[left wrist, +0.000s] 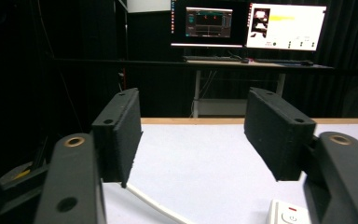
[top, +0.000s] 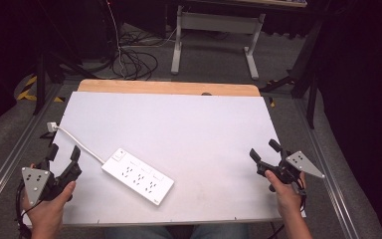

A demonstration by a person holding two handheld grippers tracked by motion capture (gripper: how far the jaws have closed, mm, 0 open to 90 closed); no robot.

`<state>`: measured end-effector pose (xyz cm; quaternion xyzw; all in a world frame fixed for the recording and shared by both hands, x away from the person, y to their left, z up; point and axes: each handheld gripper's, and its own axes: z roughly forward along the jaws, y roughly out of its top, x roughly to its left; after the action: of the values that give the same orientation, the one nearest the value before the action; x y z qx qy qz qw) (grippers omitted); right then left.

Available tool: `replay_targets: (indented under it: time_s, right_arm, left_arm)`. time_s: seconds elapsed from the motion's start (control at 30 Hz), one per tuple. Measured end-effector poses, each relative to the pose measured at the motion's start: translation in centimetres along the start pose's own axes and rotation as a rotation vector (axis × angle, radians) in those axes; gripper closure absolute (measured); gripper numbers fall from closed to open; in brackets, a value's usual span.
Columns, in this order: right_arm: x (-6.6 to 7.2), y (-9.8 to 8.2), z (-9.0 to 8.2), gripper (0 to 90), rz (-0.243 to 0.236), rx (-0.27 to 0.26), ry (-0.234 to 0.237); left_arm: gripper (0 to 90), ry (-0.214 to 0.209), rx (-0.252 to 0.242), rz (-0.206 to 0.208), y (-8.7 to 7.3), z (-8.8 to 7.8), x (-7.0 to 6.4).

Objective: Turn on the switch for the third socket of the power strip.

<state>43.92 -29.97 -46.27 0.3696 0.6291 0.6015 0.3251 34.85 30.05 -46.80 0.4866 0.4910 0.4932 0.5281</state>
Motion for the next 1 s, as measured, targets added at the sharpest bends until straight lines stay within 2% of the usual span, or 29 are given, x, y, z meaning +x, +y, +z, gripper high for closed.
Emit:
replay_targets:
  time_s: [0.37,0.57,0.8,1.0]
  right_arm:
    - [-0.03,-0.04,0.03,15.4,0.011,-0.003,0.007]
    - [-0.05,-0.06,0.03,15.6,0.012,-0.002,0.004]
    - [-0.13,-0.08,0.01,15.6,0.024,-0.003,0.006]
    - [-0.12,-0.09,0.05,15.6,0.028,-0.004,0.008]
  left_arm:
    - [46.9,-0.001,0.005,-0.002,-0.02,0.01,0.15]
    - [57.2,-0.021,0.012,-0.002,0.01,-0.05,0.22]
    - [59.0,-0.023,0.016,0.006,-0.02,-0.04,0.29]
    - [65.6,-0.028,0.012,0.004,0.04,-0.15,0.38]
